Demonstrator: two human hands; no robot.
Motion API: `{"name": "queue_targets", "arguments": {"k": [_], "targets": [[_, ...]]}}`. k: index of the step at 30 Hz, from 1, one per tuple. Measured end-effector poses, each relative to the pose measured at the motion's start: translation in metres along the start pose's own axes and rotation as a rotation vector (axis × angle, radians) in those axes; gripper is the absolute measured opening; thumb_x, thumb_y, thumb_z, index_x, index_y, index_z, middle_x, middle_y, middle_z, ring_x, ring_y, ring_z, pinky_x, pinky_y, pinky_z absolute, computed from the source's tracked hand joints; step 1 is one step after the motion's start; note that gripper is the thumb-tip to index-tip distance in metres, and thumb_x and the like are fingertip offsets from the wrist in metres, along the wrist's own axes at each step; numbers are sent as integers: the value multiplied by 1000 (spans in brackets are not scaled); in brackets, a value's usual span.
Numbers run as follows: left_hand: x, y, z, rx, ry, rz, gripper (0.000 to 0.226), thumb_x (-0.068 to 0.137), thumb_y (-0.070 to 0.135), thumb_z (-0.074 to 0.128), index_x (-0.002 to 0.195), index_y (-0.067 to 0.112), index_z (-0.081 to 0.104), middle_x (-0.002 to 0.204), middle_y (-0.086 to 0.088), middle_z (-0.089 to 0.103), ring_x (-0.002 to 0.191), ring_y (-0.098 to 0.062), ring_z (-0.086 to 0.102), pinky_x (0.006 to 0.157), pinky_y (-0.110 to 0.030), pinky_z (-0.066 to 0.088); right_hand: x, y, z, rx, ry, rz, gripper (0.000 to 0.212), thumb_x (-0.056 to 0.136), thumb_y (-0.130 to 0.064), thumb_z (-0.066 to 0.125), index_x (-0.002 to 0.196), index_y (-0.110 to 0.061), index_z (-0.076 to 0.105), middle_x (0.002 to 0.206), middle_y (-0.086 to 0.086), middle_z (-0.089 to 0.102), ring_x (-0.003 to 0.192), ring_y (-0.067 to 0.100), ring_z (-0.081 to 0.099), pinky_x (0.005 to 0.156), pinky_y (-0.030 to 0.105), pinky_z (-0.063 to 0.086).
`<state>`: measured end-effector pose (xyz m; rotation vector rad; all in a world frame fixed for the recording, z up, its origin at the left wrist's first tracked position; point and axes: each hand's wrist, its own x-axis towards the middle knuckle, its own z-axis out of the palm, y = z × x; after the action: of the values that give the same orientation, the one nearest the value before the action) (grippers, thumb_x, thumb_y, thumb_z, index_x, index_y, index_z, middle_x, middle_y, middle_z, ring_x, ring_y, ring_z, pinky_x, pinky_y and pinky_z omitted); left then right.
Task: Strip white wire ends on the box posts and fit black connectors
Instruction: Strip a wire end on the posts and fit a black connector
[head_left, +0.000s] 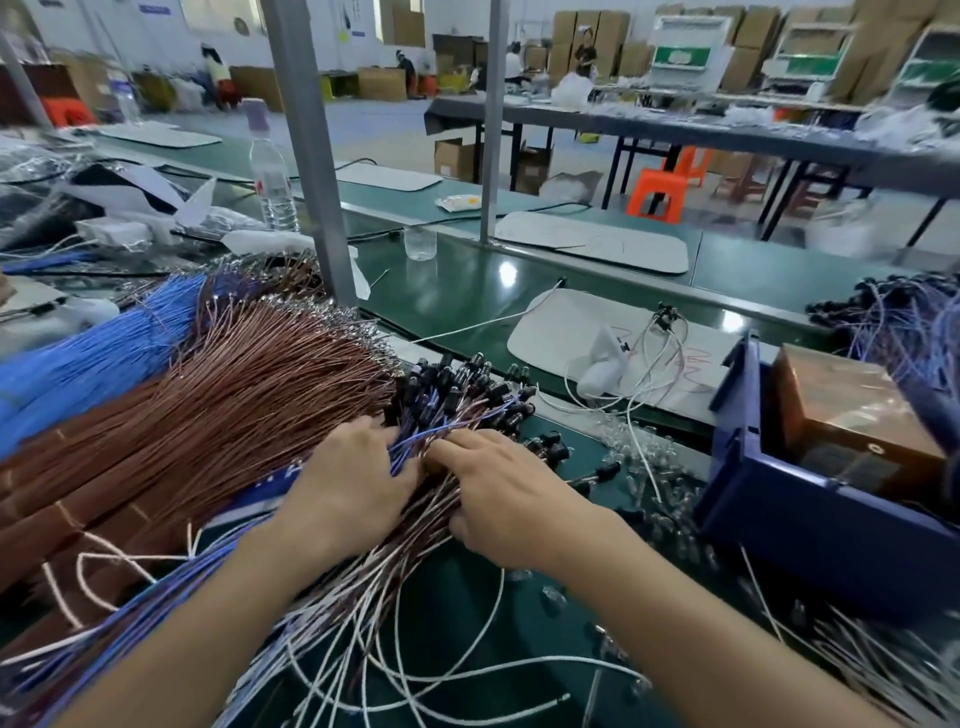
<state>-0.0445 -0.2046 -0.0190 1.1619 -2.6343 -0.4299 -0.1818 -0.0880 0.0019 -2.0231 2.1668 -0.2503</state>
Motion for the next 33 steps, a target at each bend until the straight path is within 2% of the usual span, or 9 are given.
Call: {"name": "queue_targets", "arguments": {"k": [7,14,18,20,22,24,26,29,33], "targets": [[-20,19,21,-93,18,17,43,98,40,48,122,9,65,97,1,45,101,-24,55,92,-35,45,-30,8,6,4,42,13,44,86,-24,57,130,-24,52,131,-3,56,125,21,47,112,37,38],[-32,45,23,-199,-3,19,28,97,34,51,106,13,68,96,0,55,92,-23,56,77,-30,36,-52,10,1,69,61,81,36,84,-17,57,120,-26,54,122,-7,56,118,18,47,108,35,40],[-24,33,1,-424,-145,-13,34,97,36,49,112,21,75,104,3,75,101,-16,68,93,-45,49,-64,1,-4,98,181,112,55,77,-1,60,127,-23,52,131,-1,50,124,21,46,107,32,42],[-15,11,-15,-459,-38,-53,27,100,25,55,114,29,78,89,17,76,81,2,69,81,-20,57,-64,-9,-6,17,236,64,77,70,7,59,140,-22,44,149,6,43,138,25,39,117,38,37],[-8,-16,-25,-221,170,-30,33,92,16,68,118,33,77,92,22,72,81,3,66,78,-9,51,-58,-19,-9,3,251,0,85,71,11,55,148,-23,40,156,8,40,146,28,32,122,41,25],[-2,-37,-21,45,181,45,51,86,16,74,133,31,68,128,7,66,120,-14,59,107,-31,46,-48,-25,-9,-4,178,-65,81,82,8,52,155,-24,35,162,7,34,153,29,21,124,43,12],[4,-50,-13,132,138,107,58,88,16,71,144,25,59,147,0,54,136,-24,48,116,-44,37,-38,-25,-5,-71,49,-97,73,92,-1,51,158,-25,29,168,9,23,157,29,9,126,46,2],[18,-71,-13,216,175,190,58,86,2,70,141,15,62,143,-9,58,132,-30,53,114,-47,40,-31,-21,3,-135,-14,-88,64,97,-9,51,156,-23,33,164,9,28,156,28,9,128,48,3],[33,-97,-20,384,195,226,63,83,-5,69,143,14,60,140,-11,61,129,-33,55,109,-51,46,-34,-17,9,-174,47,-74,53,96,-14,51,148,-24,43,144,4,48,143,27,31,126,47,13]]}}
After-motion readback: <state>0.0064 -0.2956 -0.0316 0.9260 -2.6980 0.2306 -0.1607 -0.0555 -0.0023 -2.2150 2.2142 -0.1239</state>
